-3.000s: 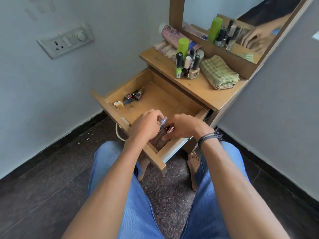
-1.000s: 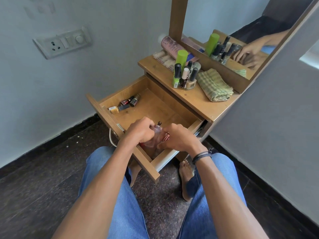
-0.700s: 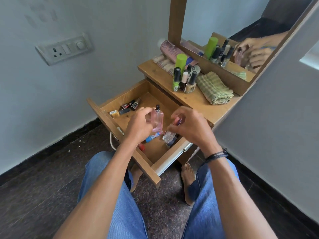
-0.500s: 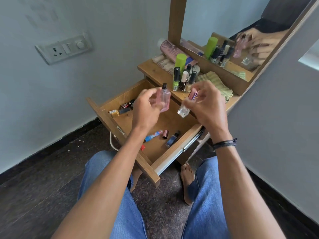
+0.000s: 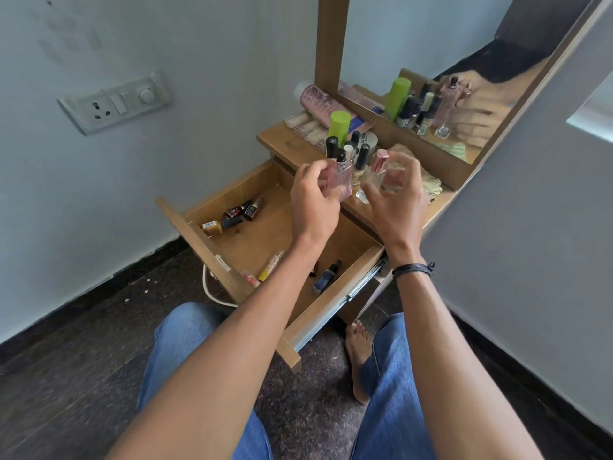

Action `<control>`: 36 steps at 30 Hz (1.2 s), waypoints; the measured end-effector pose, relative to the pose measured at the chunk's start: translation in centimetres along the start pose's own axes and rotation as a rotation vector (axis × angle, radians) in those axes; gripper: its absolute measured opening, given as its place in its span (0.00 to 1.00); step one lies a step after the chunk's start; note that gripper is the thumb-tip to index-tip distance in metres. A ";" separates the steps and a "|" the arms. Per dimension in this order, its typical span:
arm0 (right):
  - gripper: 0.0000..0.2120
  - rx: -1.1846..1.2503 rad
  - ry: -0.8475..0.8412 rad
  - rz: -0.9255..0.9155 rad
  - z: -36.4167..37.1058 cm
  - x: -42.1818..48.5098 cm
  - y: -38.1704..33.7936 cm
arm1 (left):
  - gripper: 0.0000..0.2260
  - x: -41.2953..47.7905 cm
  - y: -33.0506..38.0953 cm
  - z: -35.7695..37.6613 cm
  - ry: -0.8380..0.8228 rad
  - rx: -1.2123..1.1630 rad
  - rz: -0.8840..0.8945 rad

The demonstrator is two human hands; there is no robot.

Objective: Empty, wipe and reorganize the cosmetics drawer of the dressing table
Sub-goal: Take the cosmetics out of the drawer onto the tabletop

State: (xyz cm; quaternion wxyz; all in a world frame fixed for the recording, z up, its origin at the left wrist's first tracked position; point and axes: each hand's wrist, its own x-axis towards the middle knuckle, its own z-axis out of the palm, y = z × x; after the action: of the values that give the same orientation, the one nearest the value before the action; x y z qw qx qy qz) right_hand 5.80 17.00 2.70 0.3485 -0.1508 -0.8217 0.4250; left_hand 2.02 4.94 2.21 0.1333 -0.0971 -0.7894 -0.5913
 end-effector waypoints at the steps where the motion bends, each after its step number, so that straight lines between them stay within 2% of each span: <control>1: 0.23 0.002 -0.007 0.010 0.1 -0.2 0.3 | 0.20 0.0 -0.1 0.2 0.004 0.002 0.003; 10: 0.23 -0.022 -0.056 0.023 0.7 -0.1 1.9 | 0.18 0.2 -0.3 1.3 0.043 0.013 0.039; 19: 0.24 -0.113 -0.084 0.055 1.0 -0.1 1.9 | 0.15 0.1 0.0 1.7 0.060 0.067 -0.018; 36: 0.23 -0.158 -0.089 0.080 1.2 -0.1 1.4 | 0.17 0.3 0.1 1.1 0.032 0.102 -0.117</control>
State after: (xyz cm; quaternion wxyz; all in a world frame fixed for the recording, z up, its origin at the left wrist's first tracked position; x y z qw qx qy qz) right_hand 4.99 17.09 1.08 0.2814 -0.1914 -0.8607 0.3786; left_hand 1.70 6.06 2.07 0.1157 -0.0343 -0.8205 -0.5587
